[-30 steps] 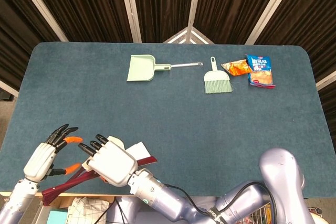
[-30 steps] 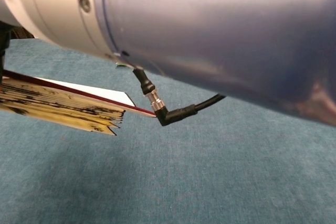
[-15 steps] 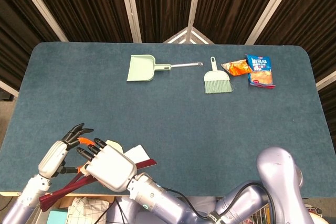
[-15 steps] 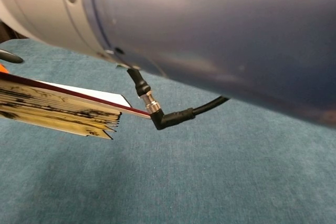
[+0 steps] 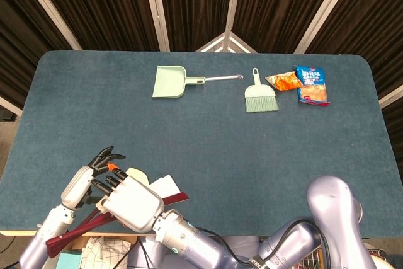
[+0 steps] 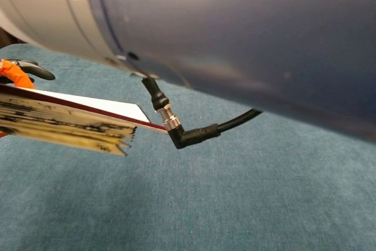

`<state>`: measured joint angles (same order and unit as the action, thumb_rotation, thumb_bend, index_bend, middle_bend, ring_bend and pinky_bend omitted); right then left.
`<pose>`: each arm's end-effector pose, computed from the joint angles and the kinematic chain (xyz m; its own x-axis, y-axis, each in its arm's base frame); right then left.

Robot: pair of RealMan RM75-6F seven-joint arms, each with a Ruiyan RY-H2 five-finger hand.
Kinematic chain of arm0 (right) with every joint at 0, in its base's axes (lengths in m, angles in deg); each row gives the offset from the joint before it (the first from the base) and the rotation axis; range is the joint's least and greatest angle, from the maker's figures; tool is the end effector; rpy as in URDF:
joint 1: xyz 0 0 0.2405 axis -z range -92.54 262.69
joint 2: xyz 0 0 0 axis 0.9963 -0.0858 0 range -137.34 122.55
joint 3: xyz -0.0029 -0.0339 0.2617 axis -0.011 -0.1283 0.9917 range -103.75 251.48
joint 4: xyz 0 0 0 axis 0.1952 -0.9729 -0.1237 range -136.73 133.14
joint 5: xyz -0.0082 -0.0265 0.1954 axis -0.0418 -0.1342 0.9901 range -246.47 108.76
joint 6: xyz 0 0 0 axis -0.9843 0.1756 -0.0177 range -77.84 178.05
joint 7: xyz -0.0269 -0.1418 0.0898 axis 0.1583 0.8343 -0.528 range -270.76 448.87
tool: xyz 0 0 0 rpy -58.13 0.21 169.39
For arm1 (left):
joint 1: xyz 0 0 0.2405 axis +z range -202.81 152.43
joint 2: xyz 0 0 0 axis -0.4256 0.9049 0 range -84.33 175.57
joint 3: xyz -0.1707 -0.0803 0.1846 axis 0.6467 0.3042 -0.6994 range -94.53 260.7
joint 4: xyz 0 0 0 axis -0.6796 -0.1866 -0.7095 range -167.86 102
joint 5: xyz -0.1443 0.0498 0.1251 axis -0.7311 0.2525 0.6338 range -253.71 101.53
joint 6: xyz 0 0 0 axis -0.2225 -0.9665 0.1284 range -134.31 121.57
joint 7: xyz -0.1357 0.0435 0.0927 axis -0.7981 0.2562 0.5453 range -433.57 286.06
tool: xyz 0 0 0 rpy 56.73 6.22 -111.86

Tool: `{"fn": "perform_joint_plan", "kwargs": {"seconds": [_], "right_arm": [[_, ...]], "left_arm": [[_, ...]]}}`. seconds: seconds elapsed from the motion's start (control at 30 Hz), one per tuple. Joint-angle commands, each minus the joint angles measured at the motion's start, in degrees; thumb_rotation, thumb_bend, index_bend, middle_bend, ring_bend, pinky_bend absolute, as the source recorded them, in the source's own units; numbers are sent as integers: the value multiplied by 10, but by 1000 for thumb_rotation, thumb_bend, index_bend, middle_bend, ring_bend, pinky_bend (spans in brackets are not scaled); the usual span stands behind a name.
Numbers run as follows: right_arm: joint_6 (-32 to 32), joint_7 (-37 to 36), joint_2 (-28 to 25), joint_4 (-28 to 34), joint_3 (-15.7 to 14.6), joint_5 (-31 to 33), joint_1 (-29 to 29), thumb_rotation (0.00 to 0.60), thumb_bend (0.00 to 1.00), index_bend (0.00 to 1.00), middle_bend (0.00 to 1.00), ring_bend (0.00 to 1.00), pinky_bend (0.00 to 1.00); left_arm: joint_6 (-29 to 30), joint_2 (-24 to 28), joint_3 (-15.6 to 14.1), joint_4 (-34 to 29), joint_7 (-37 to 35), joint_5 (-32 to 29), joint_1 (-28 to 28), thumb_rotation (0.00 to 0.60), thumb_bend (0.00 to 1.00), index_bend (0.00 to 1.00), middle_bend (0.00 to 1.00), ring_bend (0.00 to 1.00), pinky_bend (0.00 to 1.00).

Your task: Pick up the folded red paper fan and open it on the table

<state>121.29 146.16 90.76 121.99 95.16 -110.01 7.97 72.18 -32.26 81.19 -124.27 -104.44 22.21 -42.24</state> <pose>0.1517 -0.2306 -0.0087 0.4307 -0.1630 0.8876 -0.5411 -0.8338 0.1094 -0.2204 0.2320 0.0592 -0.2228 0.3506 0.9096 0.9006 -0.2832 0.3297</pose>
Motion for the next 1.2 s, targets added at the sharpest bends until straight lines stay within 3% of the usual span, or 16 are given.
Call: {"fn": "perform_joint_plan", "kwargs": {"seconds": [0.03, 0.33, 1.2], "right_arm": [[1, -2, -2, 2, -2, 0, 1, 600, 602, 797, 177, 250, 213], [4, -15, -16, 6, -9, -4, 5, 600, 602, 800, 177, 250, 213], [-39, -111, -79, -24, -40, -44, 45, 600, 603, 813, 177, 250, 213]], "left_arm": [[-6, -4, 1, -1, 1, -4, -4, 600, 427, 543, 225, 0, 100], [0, -19, 8, -7, 23, -12, -7, 600, 487, 694, 295, 1, 100], [21, -8, 23, 1, 18, -30, -12, 600, 490, 697, 300, 1, 100]]}}
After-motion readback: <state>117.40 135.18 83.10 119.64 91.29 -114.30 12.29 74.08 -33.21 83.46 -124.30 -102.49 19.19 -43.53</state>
